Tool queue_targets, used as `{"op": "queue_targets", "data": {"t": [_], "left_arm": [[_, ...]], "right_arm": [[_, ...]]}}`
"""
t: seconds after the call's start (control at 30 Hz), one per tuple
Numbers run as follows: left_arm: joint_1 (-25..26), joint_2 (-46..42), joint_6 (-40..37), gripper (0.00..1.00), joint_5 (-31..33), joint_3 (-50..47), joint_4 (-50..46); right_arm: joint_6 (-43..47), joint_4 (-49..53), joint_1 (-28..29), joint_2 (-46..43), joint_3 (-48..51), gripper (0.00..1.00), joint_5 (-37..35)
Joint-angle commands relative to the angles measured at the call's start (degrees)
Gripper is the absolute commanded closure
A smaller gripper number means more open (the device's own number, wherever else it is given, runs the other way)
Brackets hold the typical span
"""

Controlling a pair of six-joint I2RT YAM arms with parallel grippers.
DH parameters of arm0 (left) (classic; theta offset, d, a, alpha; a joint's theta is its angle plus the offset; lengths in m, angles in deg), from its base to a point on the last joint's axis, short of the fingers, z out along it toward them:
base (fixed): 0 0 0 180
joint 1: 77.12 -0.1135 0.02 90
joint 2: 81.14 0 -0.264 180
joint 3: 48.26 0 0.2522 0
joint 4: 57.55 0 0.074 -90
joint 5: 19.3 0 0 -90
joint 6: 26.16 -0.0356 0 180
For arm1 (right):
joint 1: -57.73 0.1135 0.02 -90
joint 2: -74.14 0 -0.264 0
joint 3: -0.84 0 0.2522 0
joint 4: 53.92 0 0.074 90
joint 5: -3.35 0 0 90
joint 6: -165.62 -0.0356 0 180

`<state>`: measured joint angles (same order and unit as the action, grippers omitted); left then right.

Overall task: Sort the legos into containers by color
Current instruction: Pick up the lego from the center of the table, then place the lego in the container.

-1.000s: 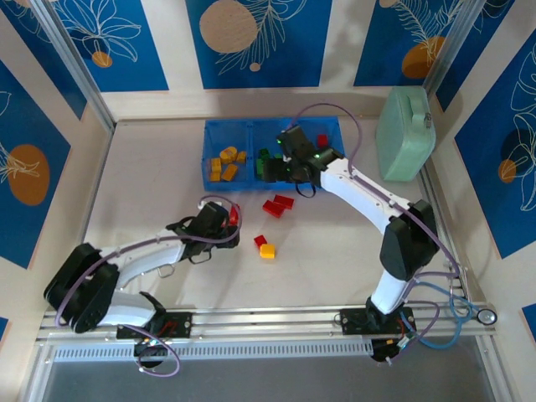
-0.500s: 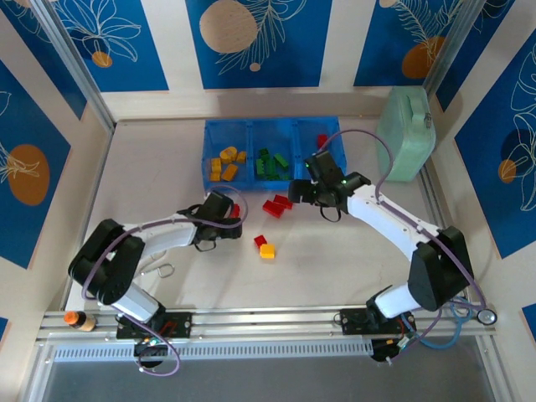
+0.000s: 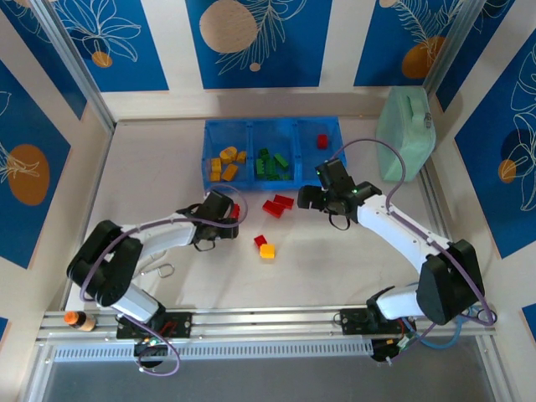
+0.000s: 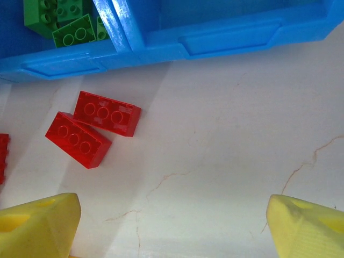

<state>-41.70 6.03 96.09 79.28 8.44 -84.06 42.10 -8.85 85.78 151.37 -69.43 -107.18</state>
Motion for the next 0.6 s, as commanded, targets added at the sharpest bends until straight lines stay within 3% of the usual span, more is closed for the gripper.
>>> {"op": "queue_targets", "data": {"t": [0.0, 0.23, 0.57], "left_arm": [[1.2, -6.0, -0.6, 0.45, 1.0, 2.6, -4.5], [2.0, -9.5, -5.2, 0.45, 0.6, 12.7, -7.4], [4.1, 7.7, -11.5, 0.44, -5.1, 38.4, -7.6]], "right_arm": [[-1.1, -0.1, -0.4, -2.8, 1.4, 0.10, 0.7], [-4.5, 3.3, -2.5, -7.4, 5.1, 0.09, -4.0], [-7.2, 4.5, -4.7, -16.4, 14.0, 0.08, -3.4]]}}
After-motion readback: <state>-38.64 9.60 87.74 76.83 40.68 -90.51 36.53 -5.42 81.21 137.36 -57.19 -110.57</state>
